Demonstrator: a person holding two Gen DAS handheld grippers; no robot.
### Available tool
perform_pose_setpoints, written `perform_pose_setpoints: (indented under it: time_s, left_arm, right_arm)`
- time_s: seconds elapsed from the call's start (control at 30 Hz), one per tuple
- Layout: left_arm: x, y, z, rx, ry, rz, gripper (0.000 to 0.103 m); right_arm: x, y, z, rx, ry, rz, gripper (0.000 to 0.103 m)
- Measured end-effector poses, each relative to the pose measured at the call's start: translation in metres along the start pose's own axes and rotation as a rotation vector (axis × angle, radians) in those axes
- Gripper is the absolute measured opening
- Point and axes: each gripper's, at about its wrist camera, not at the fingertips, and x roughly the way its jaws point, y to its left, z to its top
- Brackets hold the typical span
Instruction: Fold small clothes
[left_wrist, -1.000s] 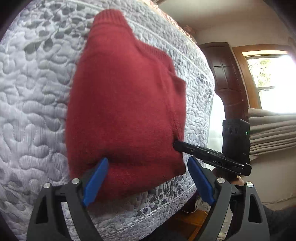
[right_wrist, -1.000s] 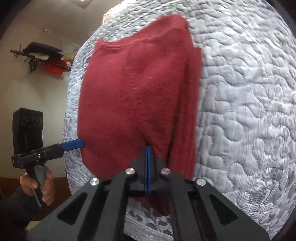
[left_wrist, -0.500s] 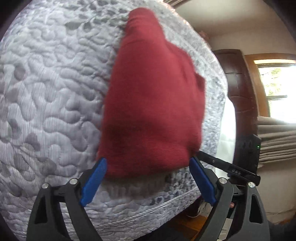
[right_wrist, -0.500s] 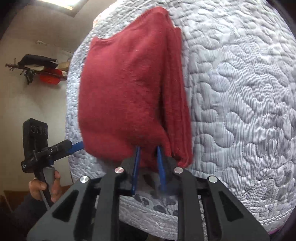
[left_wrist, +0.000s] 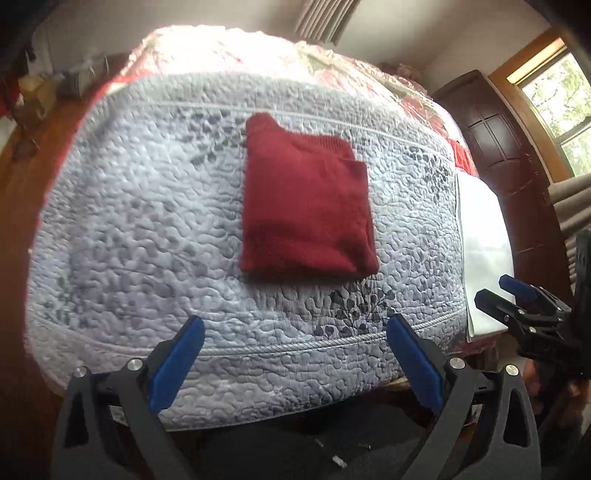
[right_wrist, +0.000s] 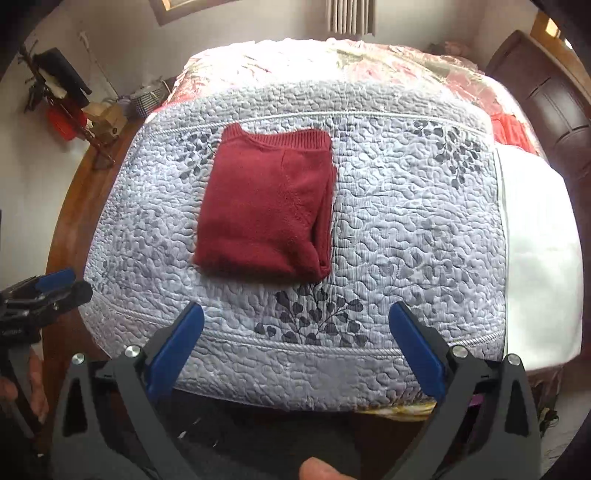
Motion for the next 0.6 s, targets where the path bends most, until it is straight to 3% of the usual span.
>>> perform_pose_setpoints:
  time_s: [0.1,0.2,0.37,0.6]
  left_arm:
    - [-0.065,-0.019,-0.014,0.024,-0.098,0.05,0.099]
    - [-0.101,-0.03,-0.022,0.023,-0.15,0.046,0.099]
    - [-0.119,-0.04,-0.026,0.011,-0.193,0.022,0.099]
    - [-0.105,-0.04,-0.037,0.015,-0.143,-0.002,0.099]
  right_arm:
    - [-0.046,0.013,-0.005,-0.002,-0.046,-0.032,0.1]
    - [-0.083,0.027,-0.009,-0.007,-0.087,-0.049,0.1]
    - [-0.118,0.044,-0.014,-0.014,-0.15,-0.058,0.1]
    - [-0.128,0.06,-0.026,-0.026,-0.169,-0.086,0.1]
